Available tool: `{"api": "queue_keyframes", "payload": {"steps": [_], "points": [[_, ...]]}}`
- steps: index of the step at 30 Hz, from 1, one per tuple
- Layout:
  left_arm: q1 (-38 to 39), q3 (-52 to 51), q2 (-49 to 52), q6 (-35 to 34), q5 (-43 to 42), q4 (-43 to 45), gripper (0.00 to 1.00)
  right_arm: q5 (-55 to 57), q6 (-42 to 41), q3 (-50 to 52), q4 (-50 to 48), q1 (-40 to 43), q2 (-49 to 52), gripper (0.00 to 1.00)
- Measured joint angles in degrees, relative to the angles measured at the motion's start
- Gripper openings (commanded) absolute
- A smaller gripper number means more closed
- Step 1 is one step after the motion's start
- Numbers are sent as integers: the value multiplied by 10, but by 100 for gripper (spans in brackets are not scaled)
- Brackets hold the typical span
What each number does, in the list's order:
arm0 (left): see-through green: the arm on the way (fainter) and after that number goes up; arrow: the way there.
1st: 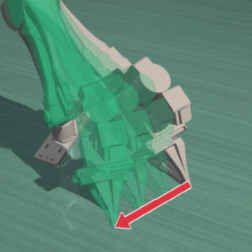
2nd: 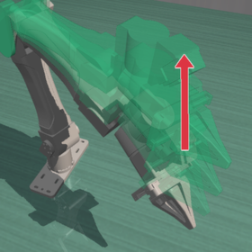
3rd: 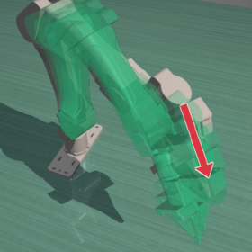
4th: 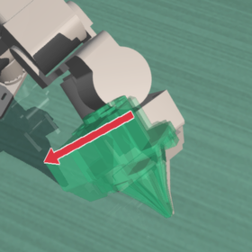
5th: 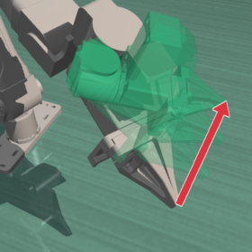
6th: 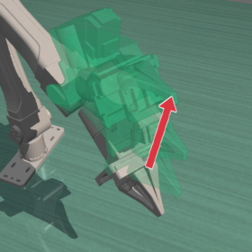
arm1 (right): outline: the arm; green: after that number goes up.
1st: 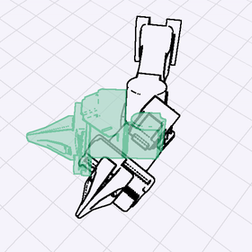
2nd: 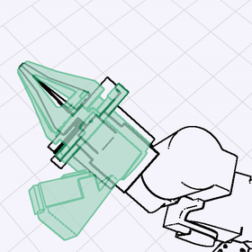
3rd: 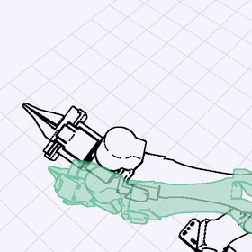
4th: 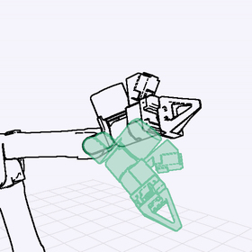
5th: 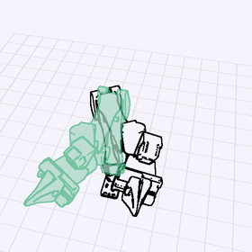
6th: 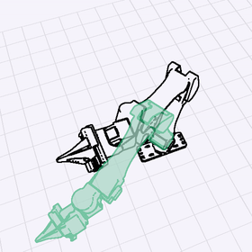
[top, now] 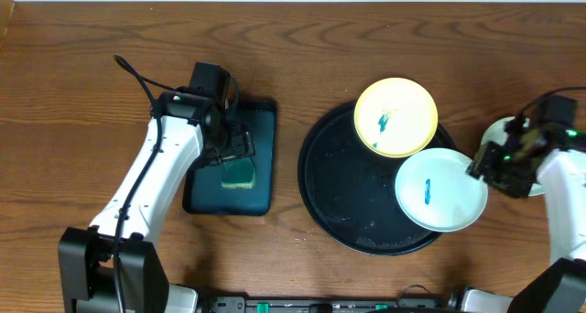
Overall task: Clean dirty plates on tray and stack at the side
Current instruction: 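Move the right gripper to the other pale green plate and grasp its rim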
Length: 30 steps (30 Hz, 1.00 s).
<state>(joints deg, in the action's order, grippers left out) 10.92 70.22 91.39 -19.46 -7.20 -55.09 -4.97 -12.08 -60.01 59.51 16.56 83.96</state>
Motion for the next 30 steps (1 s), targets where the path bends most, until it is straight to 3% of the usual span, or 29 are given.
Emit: {"api": "queue_keyframes", "payload": {"steps": [3, 7, 11, 14, 17, 19, 20, 30], "points": [[0, 0, 0, 0, 0, 0, 82, 78, -40, 17, -4, -30, 0, 52], [0, 0, 0, 0, 0, 0, 83, 128, -67, 19, -29, -32, 0, 43], [0, 0, 0, 0, 0, 0, 82, 146, -82, 26, -45, -32, 0, 47], [0, 0, 0, 0, 0, 0, 82, 143, -84, 54, -81, -33, 0, 44], [0, 0, 0, 0, 0, 0, 82, 129, -85, 97, -114, -33, 0, 28], [0, 0, 0, 0, 0, 0, 82, 122, -84, 121, -123, -33, 0, 5], [0, 0, 0, 0, 0, 0, 83, 122, -85, 131, -124, -33, 0, 1], [0, 0, 0, 0, 0, 0, 82, 40, -63, 119, -71, -33, -57, 1]]}}
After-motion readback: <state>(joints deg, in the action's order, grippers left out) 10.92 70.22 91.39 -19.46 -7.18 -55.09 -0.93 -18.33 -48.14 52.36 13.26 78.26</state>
